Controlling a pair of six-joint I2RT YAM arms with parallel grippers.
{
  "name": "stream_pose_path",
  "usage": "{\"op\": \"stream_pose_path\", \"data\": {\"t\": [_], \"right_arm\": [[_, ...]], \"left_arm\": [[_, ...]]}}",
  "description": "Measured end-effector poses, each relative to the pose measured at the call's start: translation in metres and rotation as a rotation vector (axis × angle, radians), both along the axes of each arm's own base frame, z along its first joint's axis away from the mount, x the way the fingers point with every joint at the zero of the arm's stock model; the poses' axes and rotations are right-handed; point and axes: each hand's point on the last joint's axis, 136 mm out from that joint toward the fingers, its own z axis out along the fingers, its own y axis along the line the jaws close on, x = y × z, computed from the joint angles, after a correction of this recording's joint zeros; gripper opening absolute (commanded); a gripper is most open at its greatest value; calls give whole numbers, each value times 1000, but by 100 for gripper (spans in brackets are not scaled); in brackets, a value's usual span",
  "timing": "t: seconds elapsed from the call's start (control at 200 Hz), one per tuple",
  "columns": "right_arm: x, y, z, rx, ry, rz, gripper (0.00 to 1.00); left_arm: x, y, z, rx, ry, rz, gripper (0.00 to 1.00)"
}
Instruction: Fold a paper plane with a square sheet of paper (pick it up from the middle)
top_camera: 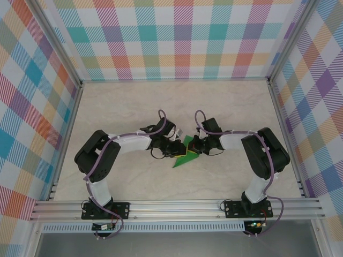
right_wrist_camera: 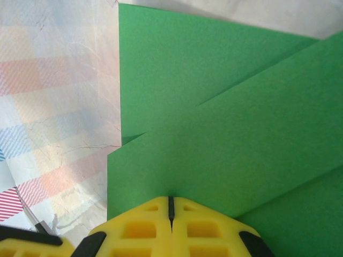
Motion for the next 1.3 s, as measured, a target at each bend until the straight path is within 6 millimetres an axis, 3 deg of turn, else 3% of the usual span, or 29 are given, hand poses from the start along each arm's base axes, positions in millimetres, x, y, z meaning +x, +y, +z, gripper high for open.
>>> {"op": "stream_pose_path", "data": {"t": [0.72,1.3], "right_arm": [[-1,2,-1,4,21,9,0],[-1,3,-1,5,26,11,0]], "left_arm": [[-27,15,-29,70,123,13,15],[-32,21,-40,85,113,2,12]]}}
